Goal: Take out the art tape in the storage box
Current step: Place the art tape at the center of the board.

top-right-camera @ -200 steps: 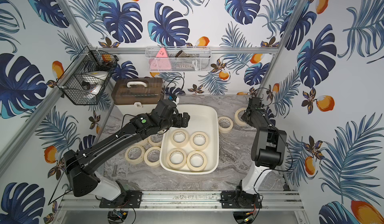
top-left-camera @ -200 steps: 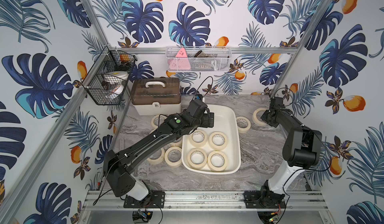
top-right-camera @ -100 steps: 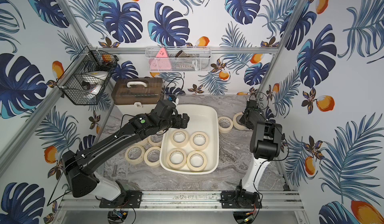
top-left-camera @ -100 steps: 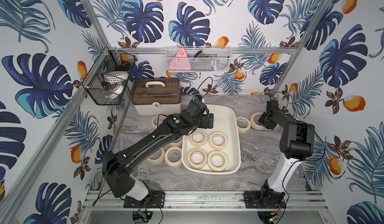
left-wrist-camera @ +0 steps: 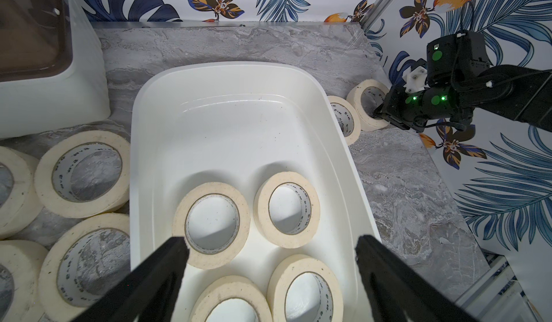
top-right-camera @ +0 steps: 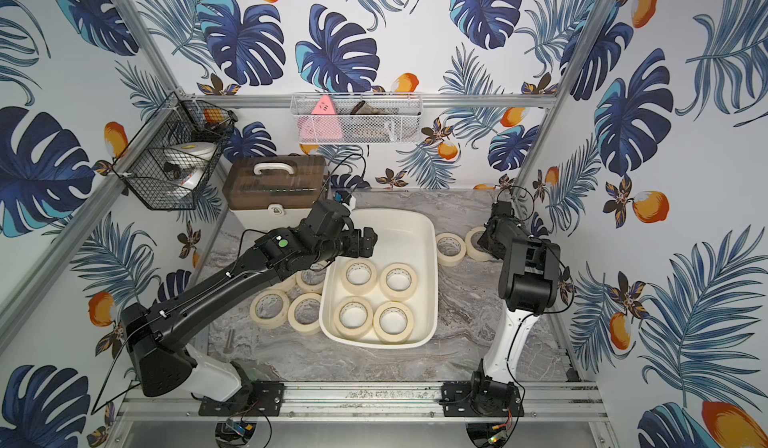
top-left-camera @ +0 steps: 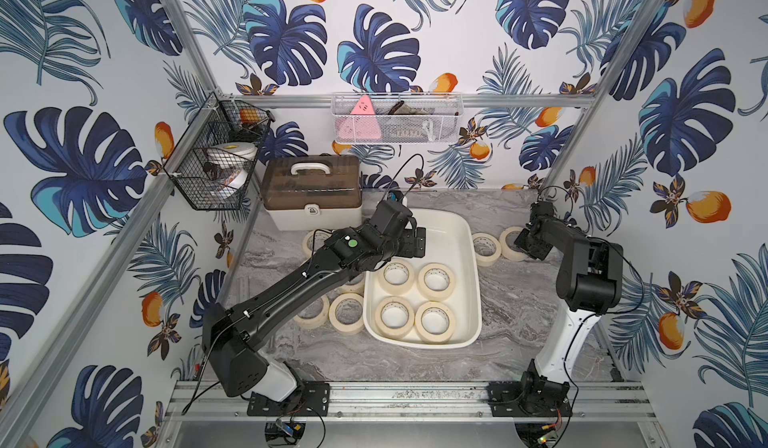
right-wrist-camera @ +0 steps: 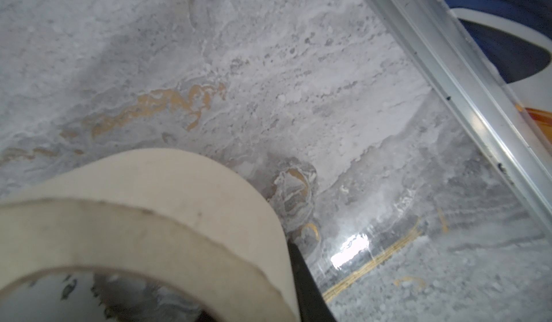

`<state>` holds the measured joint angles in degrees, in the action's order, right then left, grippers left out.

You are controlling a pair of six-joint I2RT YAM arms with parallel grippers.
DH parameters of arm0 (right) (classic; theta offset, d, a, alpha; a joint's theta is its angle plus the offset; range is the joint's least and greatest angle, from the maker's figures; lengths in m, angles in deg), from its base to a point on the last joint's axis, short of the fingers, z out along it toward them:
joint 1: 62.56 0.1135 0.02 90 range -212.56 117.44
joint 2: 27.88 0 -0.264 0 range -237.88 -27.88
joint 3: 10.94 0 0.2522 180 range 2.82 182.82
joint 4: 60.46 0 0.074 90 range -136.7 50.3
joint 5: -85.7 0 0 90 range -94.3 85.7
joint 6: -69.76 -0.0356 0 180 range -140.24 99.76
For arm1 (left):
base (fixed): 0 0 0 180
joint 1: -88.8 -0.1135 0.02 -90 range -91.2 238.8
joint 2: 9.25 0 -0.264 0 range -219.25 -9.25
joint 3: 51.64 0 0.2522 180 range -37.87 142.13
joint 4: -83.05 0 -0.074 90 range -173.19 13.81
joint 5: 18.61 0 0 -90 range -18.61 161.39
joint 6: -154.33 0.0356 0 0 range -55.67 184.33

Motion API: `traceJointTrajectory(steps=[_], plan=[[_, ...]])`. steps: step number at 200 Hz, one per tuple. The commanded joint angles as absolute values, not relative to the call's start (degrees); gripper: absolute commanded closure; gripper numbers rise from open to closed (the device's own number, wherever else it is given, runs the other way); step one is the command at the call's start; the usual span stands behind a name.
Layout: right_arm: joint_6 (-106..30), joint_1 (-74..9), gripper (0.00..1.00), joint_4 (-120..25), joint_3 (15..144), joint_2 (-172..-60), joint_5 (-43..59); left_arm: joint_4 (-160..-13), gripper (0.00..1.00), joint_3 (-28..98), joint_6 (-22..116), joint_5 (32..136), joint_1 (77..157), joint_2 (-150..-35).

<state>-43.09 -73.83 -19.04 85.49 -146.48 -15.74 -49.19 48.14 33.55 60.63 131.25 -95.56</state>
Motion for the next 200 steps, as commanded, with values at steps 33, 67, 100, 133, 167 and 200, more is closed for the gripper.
traceJointTrajectory(steps=[33, 67, 100, 133, 167, 200], plan=[[-42.6, -73.8, 0.55, -17.0, 86.3, -144.4, -15.9, -48.8, 0.04, 48.1, 32.7, 60.4, 131.1, -94.6], [-42.0, -73.7, 0.49, -14.5, 87.0, -140.1, -14.7, -48.2, 0.04, 47.8, 32.4, 60.3, 131.1, -94.2], [-41.5, -73.7, 0.47, -12.2, 87.3, -134.2, -11.3, -47.5, 0.04, 45.6, 31.4, 59.5, 131.1, -93.2], [-41.5, -73.4, 0.45, -12.4, 85.3, -125.8, -3.3, -47.6, 0.04, 42.0, 28.8, 58.7, 131.1, -92.8], [-42.0, -70.8, 0.44, -11.2, 84.0, -118.8, 1.8, -47.1, 0.06, 38.5, 24.9, 56.7, 131.1, -94.3], [-42.1, -65.2, 0.44, -8.9, 83.6, -114.6, 2.0, -49.2, 0.12, 34.2, 21.2, 57.0, 131.1, -96.3]])
